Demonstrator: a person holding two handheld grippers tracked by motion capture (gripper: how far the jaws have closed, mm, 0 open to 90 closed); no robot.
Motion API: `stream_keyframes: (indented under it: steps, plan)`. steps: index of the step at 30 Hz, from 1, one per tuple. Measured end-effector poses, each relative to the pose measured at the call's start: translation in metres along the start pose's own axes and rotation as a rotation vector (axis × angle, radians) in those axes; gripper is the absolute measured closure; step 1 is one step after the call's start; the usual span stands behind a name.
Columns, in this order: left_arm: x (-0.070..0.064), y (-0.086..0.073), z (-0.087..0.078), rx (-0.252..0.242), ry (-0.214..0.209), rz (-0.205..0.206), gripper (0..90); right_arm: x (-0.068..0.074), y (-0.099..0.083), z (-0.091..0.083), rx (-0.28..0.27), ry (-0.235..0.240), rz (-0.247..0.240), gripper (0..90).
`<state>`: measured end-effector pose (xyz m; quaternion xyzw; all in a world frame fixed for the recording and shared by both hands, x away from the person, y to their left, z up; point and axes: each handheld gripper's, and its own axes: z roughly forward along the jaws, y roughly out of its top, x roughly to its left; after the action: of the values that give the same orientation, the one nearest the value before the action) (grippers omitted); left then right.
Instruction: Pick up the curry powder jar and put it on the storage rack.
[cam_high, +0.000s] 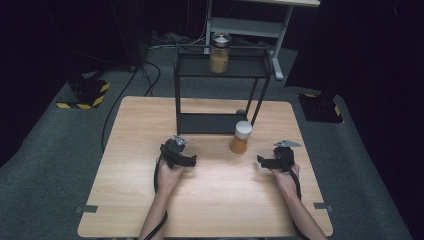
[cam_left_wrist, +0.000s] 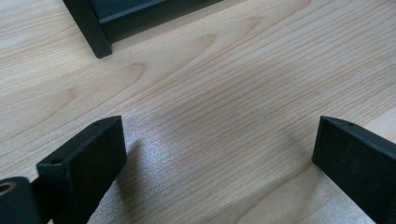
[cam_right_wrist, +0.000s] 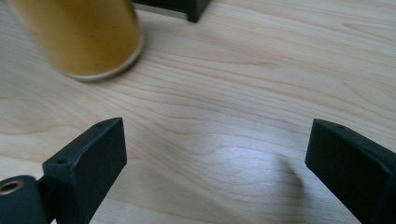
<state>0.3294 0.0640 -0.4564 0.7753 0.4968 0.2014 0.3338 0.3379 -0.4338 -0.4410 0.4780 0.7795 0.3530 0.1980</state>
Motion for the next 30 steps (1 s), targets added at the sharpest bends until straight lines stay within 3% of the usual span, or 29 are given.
stream_keyframes:
  steps: [15,30]
  plan:
    - [0.000,0.000,0.000,0.000,0.000,0.000,2.8,0.012,0.004,0.006,0.006,0.092,-0.050,5.4]
    - [0.000,0.000,0.000,0.000,0.000,0.000,2.8,0.030,0.024,0.019,0.019,0.115,-0.084,6.2]
